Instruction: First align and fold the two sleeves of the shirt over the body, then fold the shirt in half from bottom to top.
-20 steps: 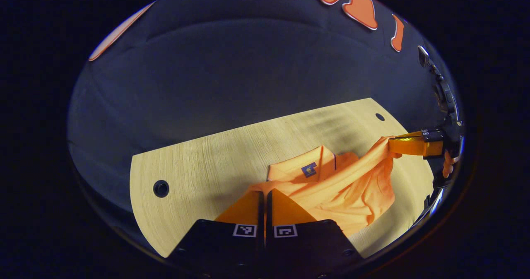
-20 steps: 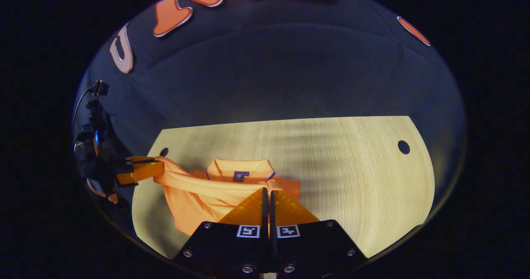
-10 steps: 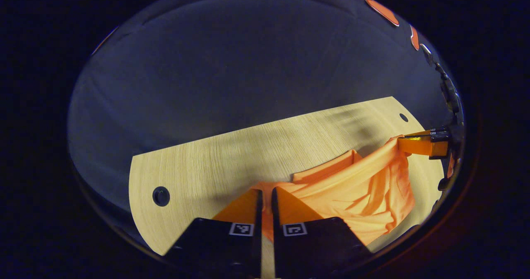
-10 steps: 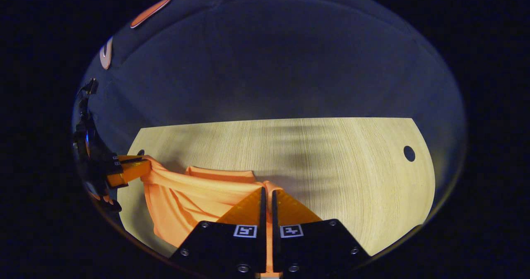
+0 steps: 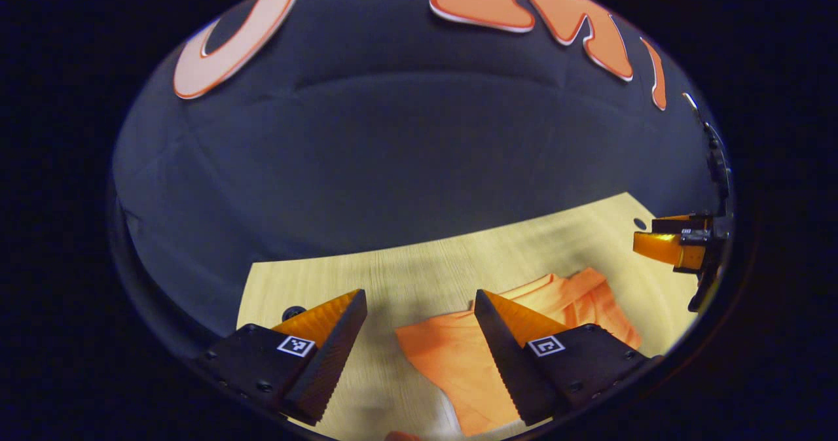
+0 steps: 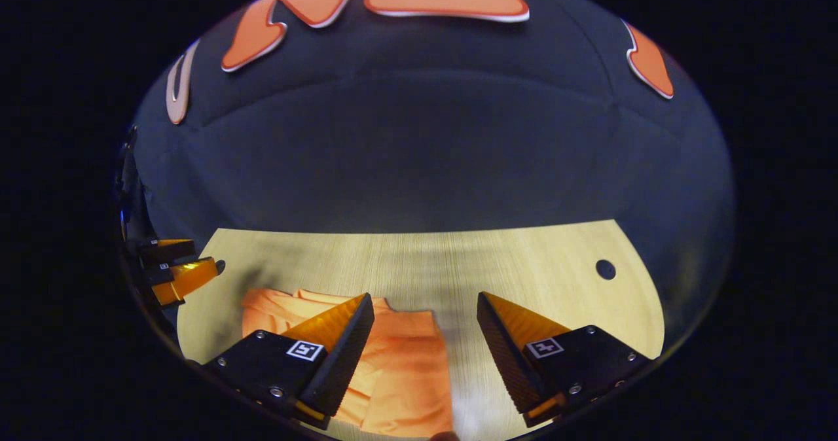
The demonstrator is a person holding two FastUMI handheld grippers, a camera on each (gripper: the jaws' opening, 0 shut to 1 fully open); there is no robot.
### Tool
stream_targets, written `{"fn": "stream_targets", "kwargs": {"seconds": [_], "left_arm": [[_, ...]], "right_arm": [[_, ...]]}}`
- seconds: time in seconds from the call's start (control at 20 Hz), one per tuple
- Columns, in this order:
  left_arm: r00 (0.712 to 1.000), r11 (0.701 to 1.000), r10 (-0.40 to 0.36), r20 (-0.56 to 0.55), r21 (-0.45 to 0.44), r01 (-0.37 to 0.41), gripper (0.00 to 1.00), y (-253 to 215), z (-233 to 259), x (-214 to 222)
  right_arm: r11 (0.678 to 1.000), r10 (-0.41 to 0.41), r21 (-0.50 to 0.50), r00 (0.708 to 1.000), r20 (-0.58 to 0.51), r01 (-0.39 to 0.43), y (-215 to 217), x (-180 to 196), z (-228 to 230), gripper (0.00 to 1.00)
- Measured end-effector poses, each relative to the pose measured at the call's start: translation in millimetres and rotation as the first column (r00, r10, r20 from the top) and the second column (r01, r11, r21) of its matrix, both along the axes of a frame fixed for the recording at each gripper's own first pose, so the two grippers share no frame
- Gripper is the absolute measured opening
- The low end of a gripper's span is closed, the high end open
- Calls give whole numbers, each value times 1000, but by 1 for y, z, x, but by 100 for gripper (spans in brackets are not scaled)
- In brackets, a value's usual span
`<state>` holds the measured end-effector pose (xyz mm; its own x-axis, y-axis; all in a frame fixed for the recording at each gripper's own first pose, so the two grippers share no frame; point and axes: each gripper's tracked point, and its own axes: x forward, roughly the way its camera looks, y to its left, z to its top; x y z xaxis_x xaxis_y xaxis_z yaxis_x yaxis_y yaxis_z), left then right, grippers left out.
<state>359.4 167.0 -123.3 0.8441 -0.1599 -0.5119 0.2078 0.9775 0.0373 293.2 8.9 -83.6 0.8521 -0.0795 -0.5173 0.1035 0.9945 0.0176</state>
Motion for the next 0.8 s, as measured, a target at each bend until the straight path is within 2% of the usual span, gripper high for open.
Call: {"fn": "stream_targets", "kwargs": {"seconds": [0.2,0.45,0.6,0.8], "left_arm": [[993,1000,28,116,4,-29,100,-1,51,-46],[969,998,58,242,-29,-53,100,-11,109,-118],[945,998,62,322,-44,-51,100,-16,141,-156],[900,996,31,435,-90,10,100,-47,167,-203]], "right_arm": [[998,44,-59,992,118,-37,7,-39,51,98],[992,91,-113,963,253,-65,12,-95,102,98],[988,117,-136,943,313,-77,16,-131,127,98],[992,100,-105,913,395,-63,10,-171,154,98]]}}
